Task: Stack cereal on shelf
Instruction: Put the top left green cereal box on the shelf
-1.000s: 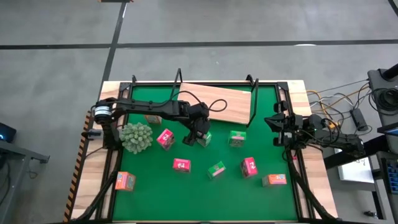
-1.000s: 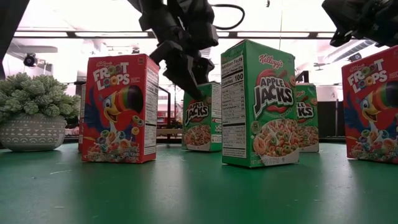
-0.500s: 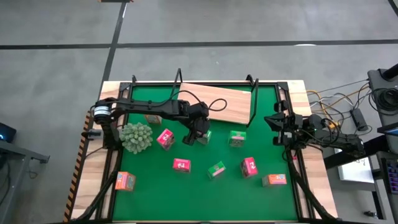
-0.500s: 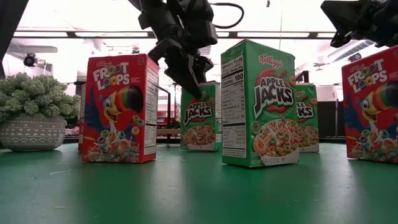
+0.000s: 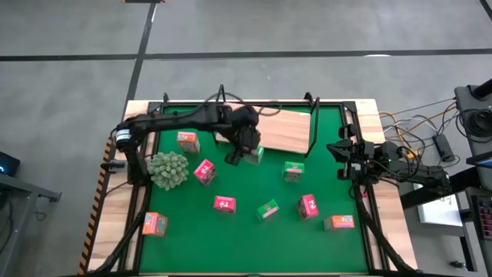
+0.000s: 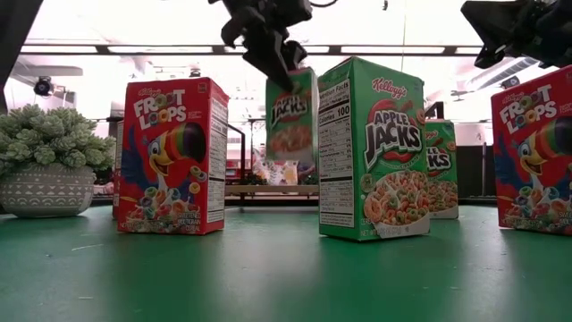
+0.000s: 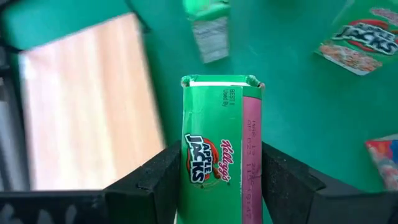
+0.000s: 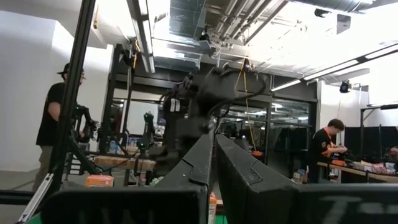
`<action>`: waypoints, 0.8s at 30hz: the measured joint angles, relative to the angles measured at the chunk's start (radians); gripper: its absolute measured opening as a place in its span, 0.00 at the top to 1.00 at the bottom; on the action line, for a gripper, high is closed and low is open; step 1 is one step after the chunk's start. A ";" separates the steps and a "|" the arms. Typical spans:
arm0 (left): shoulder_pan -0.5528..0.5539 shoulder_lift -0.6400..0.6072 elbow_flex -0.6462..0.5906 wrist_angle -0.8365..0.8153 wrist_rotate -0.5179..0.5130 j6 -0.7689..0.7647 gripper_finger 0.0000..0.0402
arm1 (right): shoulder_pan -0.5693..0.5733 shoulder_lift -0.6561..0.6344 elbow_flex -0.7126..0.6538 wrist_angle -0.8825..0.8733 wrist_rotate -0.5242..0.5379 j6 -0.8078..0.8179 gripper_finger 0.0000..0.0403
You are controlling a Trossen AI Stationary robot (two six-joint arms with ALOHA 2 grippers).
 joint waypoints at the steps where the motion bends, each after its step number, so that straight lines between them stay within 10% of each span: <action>1: 0.014 0.000 0.015 -0.008 0.000 0.011 0.57 | 0.000 0.000 0.000 0.000 0.000 0.000 0.97; 24: 0.365 0.071 0.061 0.056 0.002 0.139 0.57 | 0.000 0.000 0.000 -0.007 0.000 -0.016 0.97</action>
